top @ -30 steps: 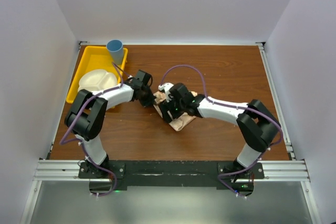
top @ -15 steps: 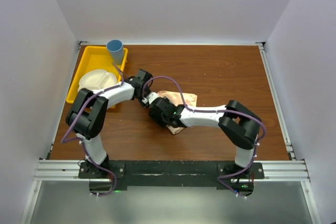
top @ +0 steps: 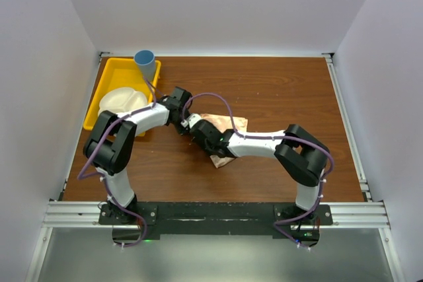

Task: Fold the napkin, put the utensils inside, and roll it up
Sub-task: Roll the napkin with the utensil

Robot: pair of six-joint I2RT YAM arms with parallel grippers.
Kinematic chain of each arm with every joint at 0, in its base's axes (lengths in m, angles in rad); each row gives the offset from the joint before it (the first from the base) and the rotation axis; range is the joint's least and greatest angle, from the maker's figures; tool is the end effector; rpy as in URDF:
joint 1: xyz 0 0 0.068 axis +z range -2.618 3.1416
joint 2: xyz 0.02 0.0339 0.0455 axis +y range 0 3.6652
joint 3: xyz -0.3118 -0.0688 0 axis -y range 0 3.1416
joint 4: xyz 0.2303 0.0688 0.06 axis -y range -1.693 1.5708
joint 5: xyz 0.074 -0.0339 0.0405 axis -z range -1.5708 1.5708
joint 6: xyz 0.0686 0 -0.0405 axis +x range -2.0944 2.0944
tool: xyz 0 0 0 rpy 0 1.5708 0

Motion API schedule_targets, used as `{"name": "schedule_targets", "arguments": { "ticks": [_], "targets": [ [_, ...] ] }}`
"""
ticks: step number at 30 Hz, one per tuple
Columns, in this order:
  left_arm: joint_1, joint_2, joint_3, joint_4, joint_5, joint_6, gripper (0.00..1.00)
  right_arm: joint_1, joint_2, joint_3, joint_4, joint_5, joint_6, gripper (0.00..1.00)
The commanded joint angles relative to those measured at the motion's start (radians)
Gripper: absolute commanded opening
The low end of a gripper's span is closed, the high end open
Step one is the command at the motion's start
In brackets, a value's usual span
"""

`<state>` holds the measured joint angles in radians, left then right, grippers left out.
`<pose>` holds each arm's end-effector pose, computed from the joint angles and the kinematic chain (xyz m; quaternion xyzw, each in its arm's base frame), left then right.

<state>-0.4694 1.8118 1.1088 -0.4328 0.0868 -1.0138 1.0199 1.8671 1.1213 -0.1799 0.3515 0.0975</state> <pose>0.3263 -0.1722 0.1841 -0.2533 0.9421 -0.1769 0.1304 0.2317 0.3320 0.1889 -0.3659 0.8609 0.0248 0.3525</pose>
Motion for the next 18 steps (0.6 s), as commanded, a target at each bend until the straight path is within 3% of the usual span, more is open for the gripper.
{"name": "schedule_targets", "arguments": {
  "ticks": [1,5,8,11,14,16,18],
  "targets": [
    [0.003,-0.086,-0.045,0.095,-0.030,0.185,0.00,-0.108,0.006,-0.058,0.029,-0.319,0.083,0.03],
    [0.005,-0.170,-0.078,0.140,-0.085,0.299,0.35,-0.225,0.015,-0.112,0.143,-0.618,0.183,0.00],
    [0.005,-0.229,-0.083,0.154,-0.145,0.345,0.48,-0.323,0.070,-0.129,0.230,-0.871,0.278,0.00],
    [0.005,-0.317,-0.119,0.196,-0.159,0.365,0.55,-0.397,0.154,-0.121,0.324,-1.087,0.395,0.00],
    [0.003,-0.371,-0.184,0.290,-0.093,0.373,0.56,-0.464,0.265,-0.133,0.483,-1.280,0.580,0.00],
    [0.003,-0.376,-0.228,0.368,-0.036,0.356,0.55,-0.503,0.318,-0.156,0.603,-1.327,0.701,0.00],
    [0.005,-0.355,-0.266,0.469,0.039,0.330,0.50,-0.532,0.337,-0.158,0.617,-1.350,0.726,0.00]
  ]
}}
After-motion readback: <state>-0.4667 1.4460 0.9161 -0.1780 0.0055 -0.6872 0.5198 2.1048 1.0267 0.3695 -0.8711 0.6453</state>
